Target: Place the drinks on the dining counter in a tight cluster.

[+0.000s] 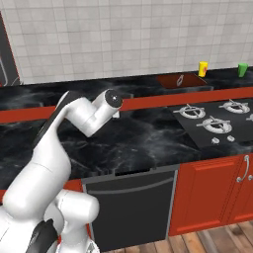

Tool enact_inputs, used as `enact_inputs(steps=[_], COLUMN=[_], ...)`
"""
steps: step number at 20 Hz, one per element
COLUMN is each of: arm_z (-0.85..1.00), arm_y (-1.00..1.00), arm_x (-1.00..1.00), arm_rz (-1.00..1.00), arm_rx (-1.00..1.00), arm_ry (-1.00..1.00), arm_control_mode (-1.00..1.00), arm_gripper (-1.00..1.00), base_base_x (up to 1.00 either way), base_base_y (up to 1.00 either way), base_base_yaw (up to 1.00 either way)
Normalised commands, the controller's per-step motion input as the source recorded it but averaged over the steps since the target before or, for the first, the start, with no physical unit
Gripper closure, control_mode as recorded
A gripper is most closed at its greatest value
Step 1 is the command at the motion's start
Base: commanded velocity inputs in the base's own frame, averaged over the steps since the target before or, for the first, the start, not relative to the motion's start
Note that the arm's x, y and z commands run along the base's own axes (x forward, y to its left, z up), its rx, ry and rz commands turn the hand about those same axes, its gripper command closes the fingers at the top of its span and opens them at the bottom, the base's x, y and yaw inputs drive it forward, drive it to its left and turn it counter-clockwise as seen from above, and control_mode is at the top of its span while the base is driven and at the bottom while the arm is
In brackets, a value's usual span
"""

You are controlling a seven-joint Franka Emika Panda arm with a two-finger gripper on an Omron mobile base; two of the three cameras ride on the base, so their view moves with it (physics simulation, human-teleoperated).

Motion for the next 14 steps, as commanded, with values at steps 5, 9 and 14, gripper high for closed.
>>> enact_inputs(steps=[5,9,14], arm_z=[0.00,0.00,0.00], arm_y=[-0.01,-0.05,0.00], arm_x=[0.00,-0.02,0.00], arm_rz=[0.00,-0.01,0.00], arm_rx=[0.00,0.00,0.00], arm_ry=[0.00,0.01,0.00], arm_control_mode=[-1.00,1.00,1.00], arm_gripper=[1.00,1.00,1.00], base_base_x=[0.00,-0.02,0.00], base_base_y=[0.00,-0.50,-0.70], base_base_yaw=[0.00,-0.10,-0.07])
